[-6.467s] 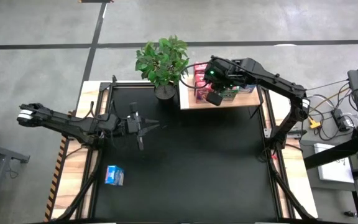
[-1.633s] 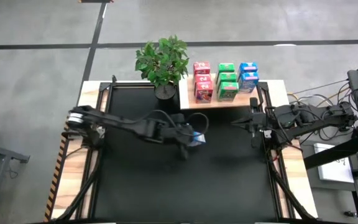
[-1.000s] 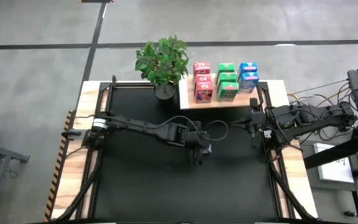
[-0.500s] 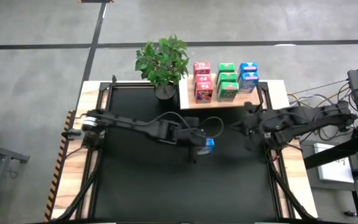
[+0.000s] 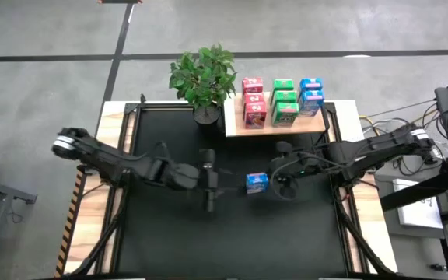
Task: Stack cereal on shelf
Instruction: Put the blue cereal box on the shelf
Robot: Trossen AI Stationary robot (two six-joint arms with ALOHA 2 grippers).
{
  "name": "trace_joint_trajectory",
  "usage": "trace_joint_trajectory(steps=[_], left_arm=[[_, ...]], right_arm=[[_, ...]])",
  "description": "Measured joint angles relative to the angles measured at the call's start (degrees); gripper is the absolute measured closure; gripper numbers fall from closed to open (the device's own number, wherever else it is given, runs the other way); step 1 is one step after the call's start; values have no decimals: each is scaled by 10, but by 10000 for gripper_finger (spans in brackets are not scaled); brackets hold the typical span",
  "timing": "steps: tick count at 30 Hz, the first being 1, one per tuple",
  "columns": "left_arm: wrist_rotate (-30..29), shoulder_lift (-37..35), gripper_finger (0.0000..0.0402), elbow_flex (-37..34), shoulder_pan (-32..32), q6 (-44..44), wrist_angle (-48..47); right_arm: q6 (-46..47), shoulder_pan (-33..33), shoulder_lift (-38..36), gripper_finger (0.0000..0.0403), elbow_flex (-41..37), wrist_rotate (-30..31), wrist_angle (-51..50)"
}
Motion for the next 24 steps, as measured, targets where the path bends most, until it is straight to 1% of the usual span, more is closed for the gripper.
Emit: trace_joint_trajectory(steps=[3,8,12,15,17,19,24], left_arm=[[0,-40,187,-52,-3,1,64],[0,-88,187,-114,-3,0,119],[0,-109,187,-140,-3,2,147],[0,-112,187,-142,-3,2,147],[0,-113,187,-142,-4,5,151],[0,-113,187,-142,-4,9,151],[0,-111,187,-138,-4,10,149]], right_arm=[[0,0,43,313,32,-7,-21],[-6,0,109,223,86,-2,-69],[-6,0,158,158,122,-2,-120],[-6,0,184,123,137,-3,-141],[-10,-2,199,107,140,-3,-144],[-11,-5,212,101,141,-3,-153],[-27,-15,227,110,141,-5,-154]])
